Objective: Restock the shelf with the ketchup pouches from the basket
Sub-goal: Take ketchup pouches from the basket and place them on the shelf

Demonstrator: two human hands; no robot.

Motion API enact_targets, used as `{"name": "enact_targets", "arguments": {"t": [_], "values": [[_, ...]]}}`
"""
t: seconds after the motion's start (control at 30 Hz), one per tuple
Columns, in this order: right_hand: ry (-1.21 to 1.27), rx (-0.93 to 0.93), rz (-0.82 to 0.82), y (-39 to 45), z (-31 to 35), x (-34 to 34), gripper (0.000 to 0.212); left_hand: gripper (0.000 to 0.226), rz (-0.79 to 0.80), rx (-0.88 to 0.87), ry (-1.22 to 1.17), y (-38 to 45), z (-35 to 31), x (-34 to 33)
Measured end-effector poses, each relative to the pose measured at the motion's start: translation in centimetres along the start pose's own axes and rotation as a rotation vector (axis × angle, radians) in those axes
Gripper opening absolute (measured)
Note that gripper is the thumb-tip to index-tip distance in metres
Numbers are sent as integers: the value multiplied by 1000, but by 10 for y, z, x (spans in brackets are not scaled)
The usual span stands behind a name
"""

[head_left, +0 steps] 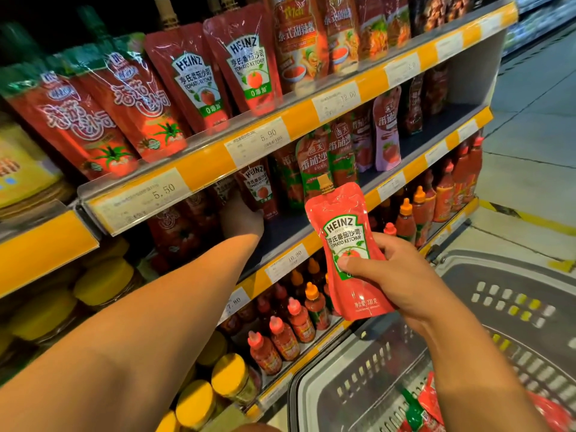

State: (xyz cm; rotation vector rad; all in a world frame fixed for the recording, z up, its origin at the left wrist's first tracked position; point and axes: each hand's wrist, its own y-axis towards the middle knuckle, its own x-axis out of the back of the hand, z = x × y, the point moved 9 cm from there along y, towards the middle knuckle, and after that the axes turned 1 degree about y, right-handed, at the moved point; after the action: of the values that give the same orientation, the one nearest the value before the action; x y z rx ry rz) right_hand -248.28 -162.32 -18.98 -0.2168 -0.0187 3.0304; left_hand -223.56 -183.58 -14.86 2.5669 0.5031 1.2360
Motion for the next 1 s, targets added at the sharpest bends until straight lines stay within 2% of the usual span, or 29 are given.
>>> {"name": "enact_targets", "arguments": {"t": [0.27, 0.43, 0.6, 0.67, 0.7, 0.73, 0.83, 0.93, 1.0], "values": [[-3, 2, 9, 0, 3, -2, 29, 32, -27, -68, 180, 15, -5, 0], [11, 12, 0, 0, 4, -4, 28, 27, -18, -23, 201, 25, -4, -4], [32, 35, -3, 1, 7, -7, 24, 44, -106, -30, 86, 11, -15, 3], [22, 35, 3, 2, 6, -9, 25, 37, -118, 17, 4, -1, -13, 11], [14, 32, 6, 2, 5, -9, 26, 25, -107, 60, -92, -10, -11, 15], [9, 28, 8, 3, 4, -10, 26, 10, -62, 95, -242, -23, -11, 18], [26, 13, 16, 5, 0, -15, 24, 5, 237, 99, -643, -92, -29, 27], [46, 44, 19, 7, 4, -23, 18, 27, 623, -25, -842, -174, -60, 34], [59, 52, 37, 8, 6, -33, 18, 46, 759, -43, -865, -207, -66, 29]]}}
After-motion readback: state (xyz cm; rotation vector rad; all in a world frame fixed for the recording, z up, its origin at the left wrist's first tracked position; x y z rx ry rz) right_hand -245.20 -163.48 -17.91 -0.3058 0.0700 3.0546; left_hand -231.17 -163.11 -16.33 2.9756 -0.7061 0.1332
